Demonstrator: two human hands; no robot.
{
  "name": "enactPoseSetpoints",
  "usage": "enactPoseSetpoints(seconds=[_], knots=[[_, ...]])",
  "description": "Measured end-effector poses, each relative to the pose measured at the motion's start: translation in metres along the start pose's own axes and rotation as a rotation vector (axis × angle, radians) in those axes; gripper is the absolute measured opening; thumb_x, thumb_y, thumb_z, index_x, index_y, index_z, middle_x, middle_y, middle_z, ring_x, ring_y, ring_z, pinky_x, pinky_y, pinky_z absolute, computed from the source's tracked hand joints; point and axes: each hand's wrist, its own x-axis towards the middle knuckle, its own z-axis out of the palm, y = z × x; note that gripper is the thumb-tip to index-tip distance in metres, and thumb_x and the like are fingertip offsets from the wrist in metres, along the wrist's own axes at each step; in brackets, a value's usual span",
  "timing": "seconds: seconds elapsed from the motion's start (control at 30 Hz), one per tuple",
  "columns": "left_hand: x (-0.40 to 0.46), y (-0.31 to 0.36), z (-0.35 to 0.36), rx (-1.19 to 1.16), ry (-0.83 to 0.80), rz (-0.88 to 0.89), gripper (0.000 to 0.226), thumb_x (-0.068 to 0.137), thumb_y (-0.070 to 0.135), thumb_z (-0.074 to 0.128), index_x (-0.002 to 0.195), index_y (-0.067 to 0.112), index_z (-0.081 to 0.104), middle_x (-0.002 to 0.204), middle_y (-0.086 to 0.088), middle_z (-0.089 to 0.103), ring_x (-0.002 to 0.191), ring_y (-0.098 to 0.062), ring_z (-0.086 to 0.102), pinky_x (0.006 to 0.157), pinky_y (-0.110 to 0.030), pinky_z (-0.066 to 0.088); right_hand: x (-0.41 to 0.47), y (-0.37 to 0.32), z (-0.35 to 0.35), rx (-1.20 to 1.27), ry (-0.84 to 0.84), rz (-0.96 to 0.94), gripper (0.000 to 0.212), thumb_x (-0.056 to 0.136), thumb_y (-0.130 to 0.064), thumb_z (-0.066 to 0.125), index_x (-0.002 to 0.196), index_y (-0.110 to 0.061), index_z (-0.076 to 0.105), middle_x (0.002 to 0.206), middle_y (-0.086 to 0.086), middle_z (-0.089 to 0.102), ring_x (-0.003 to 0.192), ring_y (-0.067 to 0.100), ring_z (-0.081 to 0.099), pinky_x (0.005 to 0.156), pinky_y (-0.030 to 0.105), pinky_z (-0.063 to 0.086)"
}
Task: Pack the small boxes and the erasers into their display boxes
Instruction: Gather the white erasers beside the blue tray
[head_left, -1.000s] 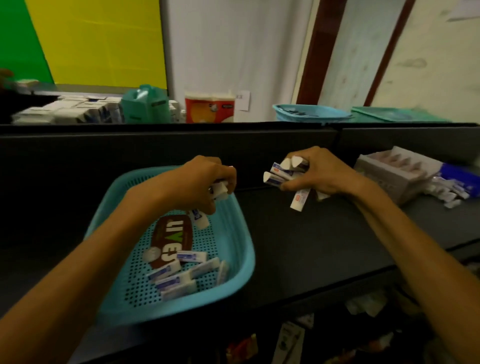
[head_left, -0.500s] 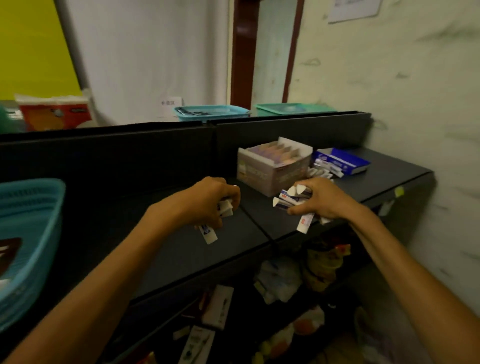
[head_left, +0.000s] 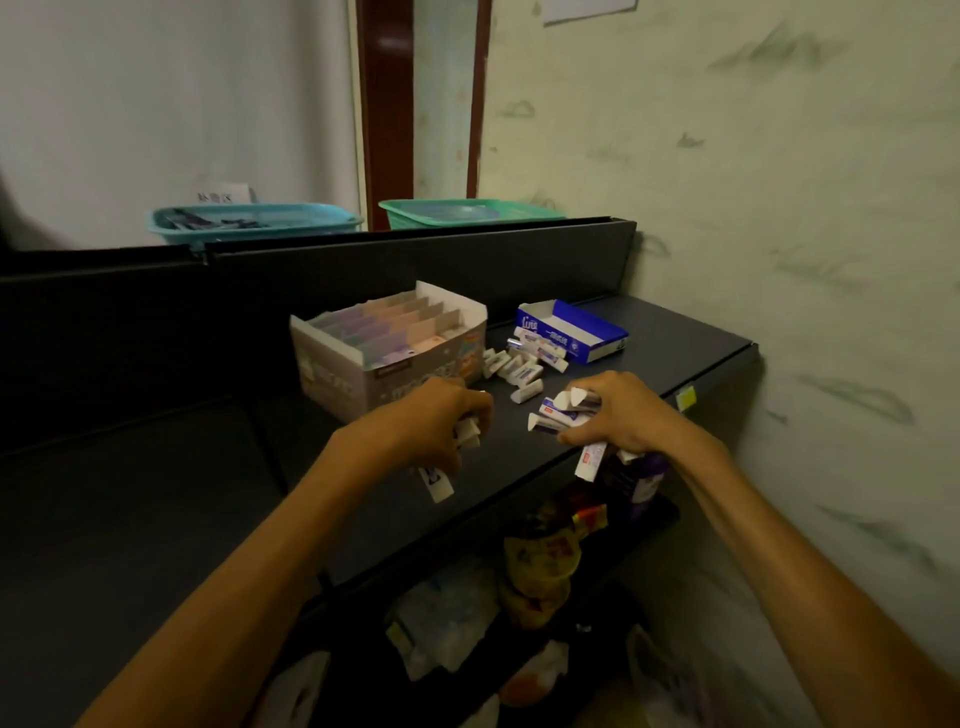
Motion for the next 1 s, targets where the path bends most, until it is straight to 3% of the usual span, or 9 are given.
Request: enactPoseSetpoints(seconds=[0.2,0.43,0.63,0.73,0.83,1.0], knots=[[0.111,0.007,0.002,-0.029,0.041,-0.008,0.051,0.074,0.013,0.075,0.115,0.03,0.049,0.125,0.002,0.043,0.11,-0.017,0.047,0.086,-0.03,0.051,0.069,0.062,-0.034,-0.012,0.001,0.0,0.03,0.075,-0.021,0.079,0.1,-0.018,0.064,0.099,-0.004,0.061,0.091,0.012,0.058,0.063,0.016,0.041],[0.204,0.011,0.002,-0.081,0.084,-0.096,0.052,0.075,0.011,0.074,0.119,0.024,0.049,0.128,-0.001,0.041,0.116,-0.021,0.046,0.088,-0.031,0.05,0.152,0.111,-0.066,-0.031,0.007,-0.067,0.032,0.076,-0.023,0.078,0.105,-0.018,0.064,0.102,-0.002,0.06,0.077,0.003,0.055,0.059,0.013,0.037],[0.25,-0.002,0.011,-0.12,0.171,-0.288,0.05,0.073,0.011,0.075,0.112,0.029,0.05,0.124,0.0,0.039,0.11,-0.021,0.047,0.086,-0.035,0.052,0.225,0.137,-0.065,0.008,0.018,-0.13,0.054,0.07,-0.026,0.082,0.119,-0.013,0.063,0.117,0.005,0.062,0.095,0.015,0.061,0.074,0.023,0.047],[0.261,-0.012,0.011,-0.099,0.182,-0.411,0.051,0.073,0.01,0.075,0.113,0.029,0.05,0.123,0.0,0.039,0.11,-0.022,0.047,0.086,-0.035,0.052,0.253,0.144,-0.062,0.047,-0.037,-0.201,0.044,0.073,-0.021,0.08,0.115,-0.018,0.064,0.11,0.003,0.065,0.087,0.012,0.061,0.067,0.021,0.047],[0.262,-0.02,0.01,-0.086,0.152,-0.527,0.052,0.071,0.01,0.077,0.113,0.028,0.051,0.12,-0.001,0.041,0.107,-0.022,0.049,0.082,-0.031,0.052,0.275,0.144,-0.055,0.083,-0.108,-0.268,0.049,0.074,-0.018,0.079,0.121,-0.019,0.061,0.107,-0.001,0.065,0.086,0.011,0.061,0.061,0.016,0.044],[0.258,-0.025,0.007,-0.061,0.078,-0.644,0.047,0.075,0.009,0.074,0.111,0.029,0.052,0.124,0.0,0.04,0.106,-0.02,0.049,0.082,-0.03,0.052,0.302,0.127,-0.036,0.034,-0.242,-0.409,0.025,0.077,-0.018,0.075,0.095,-0.026,0.059,0.098,-0.001,0.065,0.079,0.008,0.062,0.061,0.021,0.051]])
